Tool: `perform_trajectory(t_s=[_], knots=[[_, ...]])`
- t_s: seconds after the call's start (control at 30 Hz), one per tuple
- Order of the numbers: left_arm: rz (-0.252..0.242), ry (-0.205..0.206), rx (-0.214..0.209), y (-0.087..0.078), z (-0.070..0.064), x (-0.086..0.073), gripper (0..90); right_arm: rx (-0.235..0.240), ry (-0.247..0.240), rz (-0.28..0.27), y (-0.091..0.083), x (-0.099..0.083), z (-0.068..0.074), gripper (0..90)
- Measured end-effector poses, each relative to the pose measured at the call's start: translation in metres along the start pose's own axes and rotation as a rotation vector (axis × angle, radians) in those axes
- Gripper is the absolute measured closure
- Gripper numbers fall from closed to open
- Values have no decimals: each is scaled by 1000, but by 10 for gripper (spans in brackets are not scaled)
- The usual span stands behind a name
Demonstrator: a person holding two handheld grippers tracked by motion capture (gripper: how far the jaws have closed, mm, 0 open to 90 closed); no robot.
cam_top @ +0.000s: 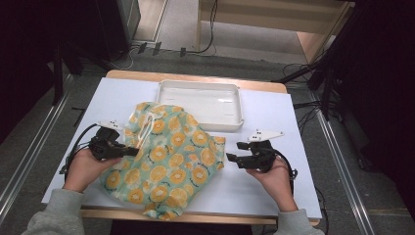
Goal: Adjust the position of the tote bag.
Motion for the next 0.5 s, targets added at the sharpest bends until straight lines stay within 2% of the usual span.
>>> perform_trajectory(t_s=[0.2,0.27,0.4,0.5], knots=[[-28,-14,-61,-5,-10,5,894,8,9,-21,-3,2,1,407],[-33,-15,-65,-6,-13,6,894,12,17,-19,-4,3,2,415],[-40,0,-73,-7,-21,9,894,14,7,-26,-5,5,3,421],[-39,14,-96,-7,-28,11,894,9,1,-31,-6,5,3,422]])
Point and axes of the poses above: each handheld gripper's, and its own axes: y roughly forward along the jaws, x roughly out of its top, z roughly to its left, the point moved 3 cm from there along y, roughly forward along the jaws, and after that the axes turned 6 degrees about -y, right-handed, at the moved point
